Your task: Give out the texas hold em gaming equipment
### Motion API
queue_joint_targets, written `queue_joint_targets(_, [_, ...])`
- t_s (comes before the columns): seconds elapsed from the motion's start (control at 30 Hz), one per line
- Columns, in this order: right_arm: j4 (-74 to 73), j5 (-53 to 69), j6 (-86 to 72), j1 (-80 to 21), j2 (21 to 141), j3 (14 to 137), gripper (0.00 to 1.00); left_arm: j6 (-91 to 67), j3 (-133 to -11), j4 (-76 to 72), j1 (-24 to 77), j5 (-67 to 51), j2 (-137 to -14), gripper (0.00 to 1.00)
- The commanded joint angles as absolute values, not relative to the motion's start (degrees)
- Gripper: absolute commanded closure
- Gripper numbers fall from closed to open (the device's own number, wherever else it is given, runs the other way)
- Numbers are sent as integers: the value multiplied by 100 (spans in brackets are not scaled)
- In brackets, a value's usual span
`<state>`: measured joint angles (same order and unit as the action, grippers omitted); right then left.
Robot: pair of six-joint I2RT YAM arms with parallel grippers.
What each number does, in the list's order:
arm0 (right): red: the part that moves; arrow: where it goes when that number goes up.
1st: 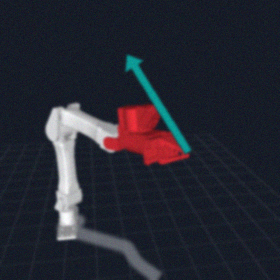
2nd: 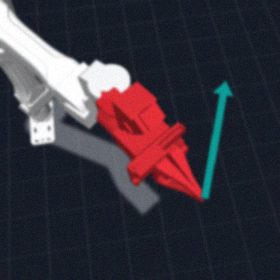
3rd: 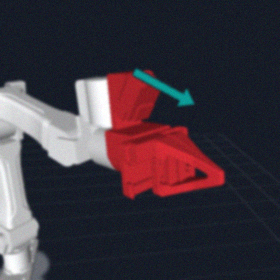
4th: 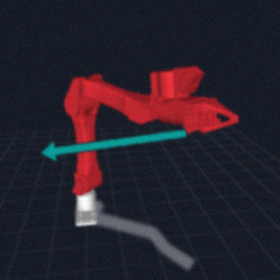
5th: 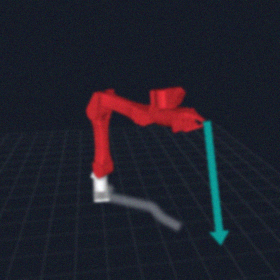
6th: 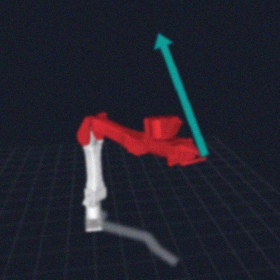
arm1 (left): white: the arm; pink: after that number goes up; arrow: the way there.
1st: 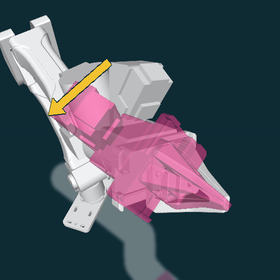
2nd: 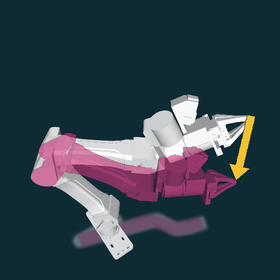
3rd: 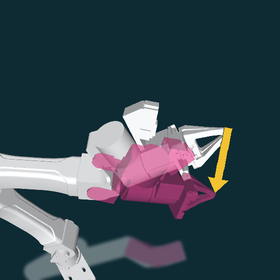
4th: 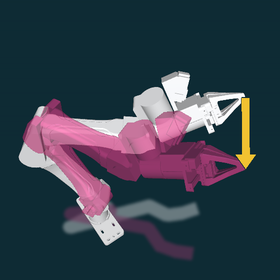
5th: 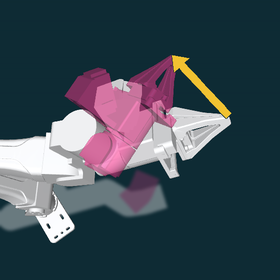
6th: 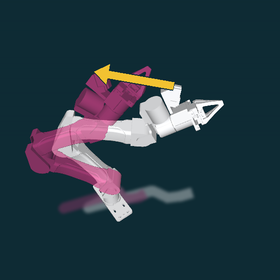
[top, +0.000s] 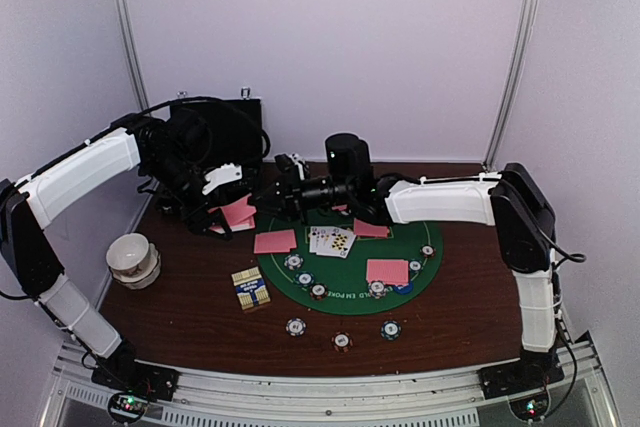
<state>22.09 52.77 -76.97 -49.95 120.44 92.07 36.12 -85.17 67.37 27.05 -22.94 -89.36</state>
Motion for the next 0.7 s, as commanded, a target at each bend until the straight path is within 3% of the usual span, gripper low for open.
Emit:
queue_joint_targets(0.0, [2502,5448,-7828,-5052,12137,9234,81,3647,-8673,6618,2689,-2314,-8892,100])
queue_joint_targets(0.3, [1875,5503,-7420,-5080,12213,9408,79,3645,-8665,6618,2689,-2324,-8874,100])
queue_joint_targets(0.53, [1702,5440,-7271,-4960,12014,9355,99,3647,-8631,6618,2689,-2300,-8868,100])
queue_joint_targets(0.67, [1578,5408,-7140,-4719,11721,9110,100,3646,-8607,6616,2689,-2272,-8848,100])
